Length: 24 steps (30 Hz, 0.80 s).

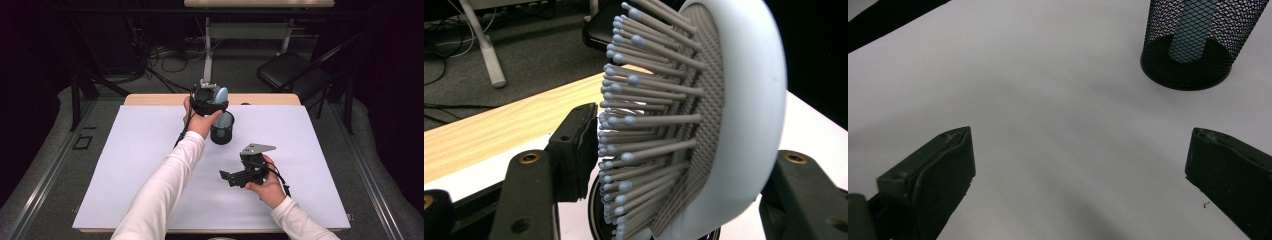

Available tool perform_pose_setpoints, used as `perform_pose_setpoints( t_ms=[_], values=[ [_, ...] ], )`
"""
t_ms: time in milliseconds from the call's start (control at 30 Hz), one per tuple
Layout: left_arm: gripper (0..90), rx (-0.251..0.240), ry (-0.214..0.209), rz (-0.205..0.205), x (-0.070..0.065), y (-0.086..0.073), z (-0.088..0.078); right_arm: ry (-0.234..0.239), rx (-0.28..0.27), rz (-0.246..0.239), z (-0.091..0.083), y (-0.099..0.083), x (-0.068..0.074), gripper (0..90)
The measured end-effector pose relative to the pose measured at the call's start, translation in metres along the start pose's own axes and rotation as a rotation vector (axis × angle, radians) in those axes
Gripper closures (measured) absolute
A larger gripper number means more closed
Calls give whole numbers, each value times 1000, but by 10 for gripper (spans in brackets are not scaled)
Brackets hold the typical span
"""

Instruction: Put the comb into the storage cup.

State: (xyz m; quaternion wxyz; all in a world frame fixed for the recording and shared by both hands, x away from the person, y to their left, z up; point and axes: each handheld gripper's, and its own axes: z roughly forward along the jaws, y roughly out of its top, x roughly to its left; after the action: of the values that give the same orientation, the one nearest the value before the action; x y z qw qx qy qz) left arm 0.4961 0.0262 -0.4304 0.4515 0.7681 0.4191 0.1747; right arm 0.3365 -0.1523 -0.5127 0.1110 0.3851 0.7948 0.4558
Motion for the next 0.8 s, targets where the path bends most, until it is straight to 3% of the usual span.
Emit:
perform_pose_setpoints(
  t_ms=[267, 333, 800],
  values=[
    [420, -13, -15, 9, 0, 0, 1, 1, 1, 0, 0, 0, 0, 0],
    [359, -1, 9, 3, 0, 0, 1, 1, 3, 1, 0, 0, 0, 0],
    [352, 0, -8, -1, 0, -1, 1, 2, 5, 2, 0, 0, 0, 0]
  ],
)
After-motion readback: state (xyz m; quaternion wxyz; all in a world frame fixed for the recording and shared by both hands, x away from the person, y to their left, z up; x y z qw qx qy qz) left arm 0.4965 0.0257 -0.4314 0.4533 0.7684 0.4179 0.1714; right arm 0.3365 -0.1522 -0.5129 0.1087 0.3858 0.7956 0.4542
